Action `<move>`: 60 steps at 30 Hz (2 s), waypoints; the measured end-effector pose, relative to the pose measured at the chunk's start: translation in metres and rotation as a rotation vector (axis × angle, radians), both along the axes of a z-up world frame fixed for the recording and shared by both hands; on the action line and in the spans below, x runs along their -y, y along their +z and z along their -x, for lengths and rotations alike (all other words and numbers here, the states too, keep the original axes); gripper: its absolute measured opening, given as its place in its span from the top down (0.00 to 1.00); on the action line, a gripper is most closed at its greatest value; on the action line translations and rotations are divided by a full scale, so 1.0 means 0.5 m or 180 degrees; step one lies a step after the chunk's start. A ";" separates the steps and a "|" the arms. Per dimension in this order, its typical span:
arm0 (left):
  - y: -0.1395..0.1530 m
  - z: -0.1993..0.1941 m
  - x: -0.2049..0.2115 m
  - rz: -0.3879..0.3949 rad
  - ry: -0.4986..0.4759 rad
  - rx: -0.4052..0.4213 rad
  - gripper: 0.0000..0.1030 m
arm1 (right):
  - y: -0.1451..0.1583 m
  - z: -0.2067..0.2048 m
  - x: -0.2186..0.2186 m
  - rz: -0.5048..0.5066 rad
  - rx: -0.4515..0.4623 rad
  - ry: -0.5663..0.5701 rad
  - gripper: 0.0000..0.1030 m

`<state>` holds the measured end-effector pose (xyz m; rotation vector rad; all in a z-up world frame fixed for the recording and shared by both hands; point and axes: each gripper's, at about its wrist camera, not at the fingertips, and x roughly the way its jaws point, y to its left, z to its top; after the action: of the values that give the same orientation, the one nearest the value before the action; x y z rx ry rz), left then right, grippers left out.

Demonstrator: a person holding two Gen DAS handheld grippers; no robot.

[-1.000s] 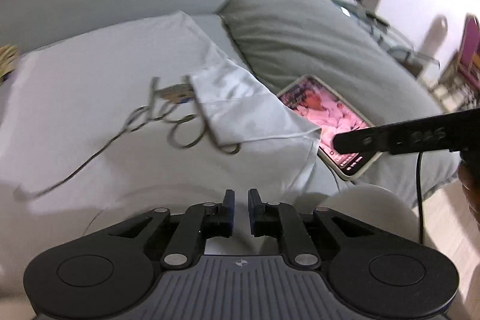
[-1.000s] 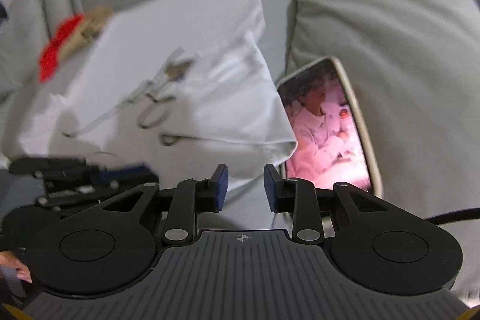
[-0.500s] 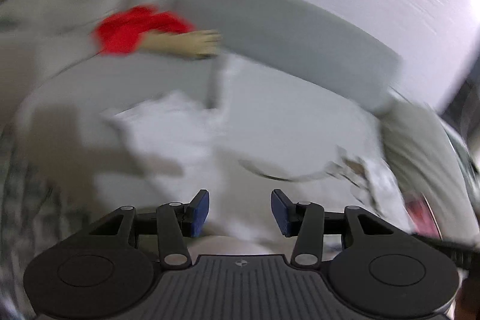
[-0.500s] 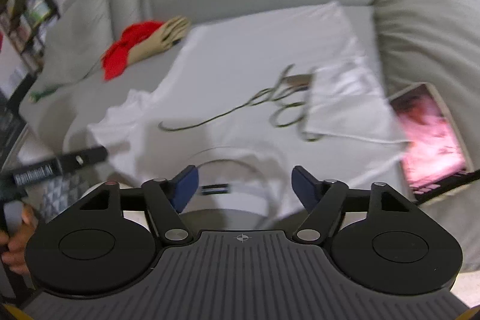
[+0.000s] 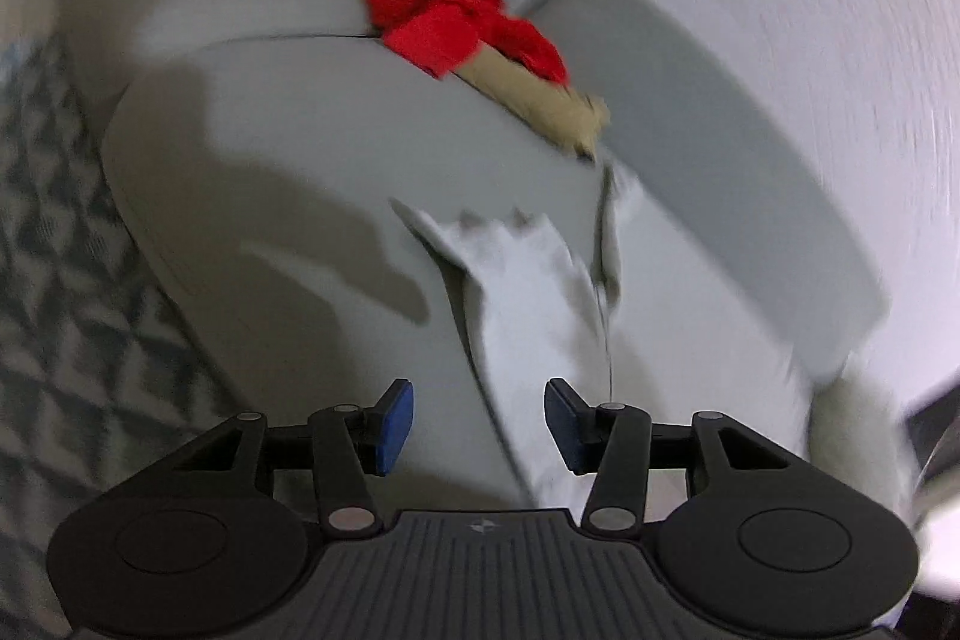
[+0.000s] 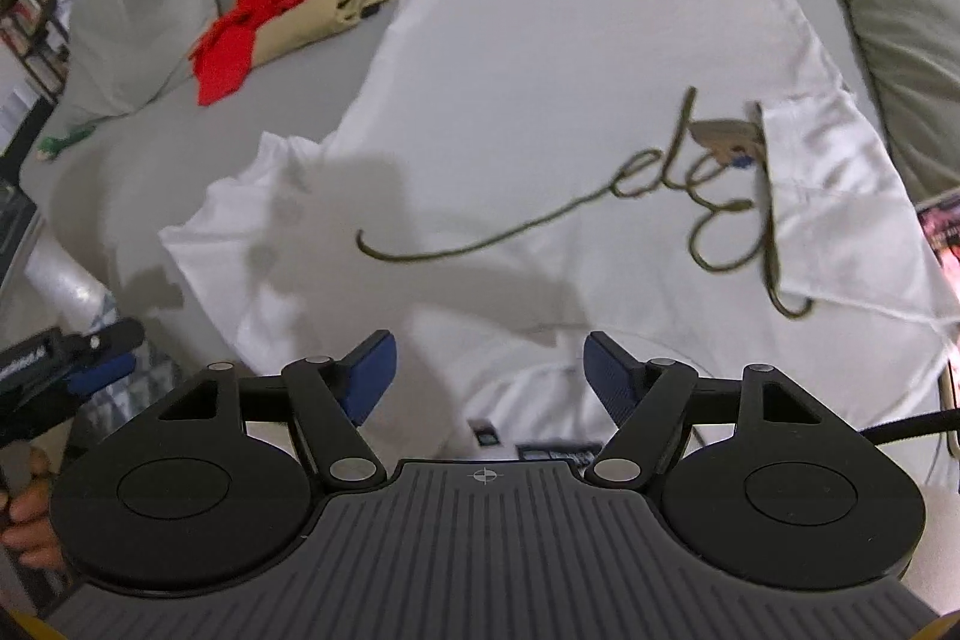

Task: Fold clothes
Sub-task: 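Move the left tool to the opposite shirt side and grasp it, then fold the held shirt side over the body with the left tool, open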

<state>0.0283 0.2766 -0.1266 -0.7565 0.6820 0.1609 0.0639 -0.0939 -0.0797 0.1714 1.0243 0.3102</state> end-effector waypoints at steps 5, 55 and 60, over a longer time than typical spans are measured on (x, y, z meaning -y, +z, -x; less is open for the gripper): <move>-0.046 -0.061 -0.066 0.0411 0.0269 0.0145 0.56 | 0.001 -0.005 0.012 -0.0118 -0.0031 -0.0137 0.28; 0.037 -0.062 0.141 -0.0354 -0.0700 -0.0299 0.55 | -0.049 0.009 0.197 -0.0614 -0.0087 -0.0589 0.30; 0.010 -0.093 0.148 -0.0142 -0.0980 -0.0315 0.77 | -0.047 0.019 0.197 -0.0602 -0.0105 -0.0616 0.30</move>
<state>0.0746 0.2027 -0.1218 -0.5952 0.8772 -0.0679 0.0543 -0.1925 -0.1030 0.4448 1.0020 0.2282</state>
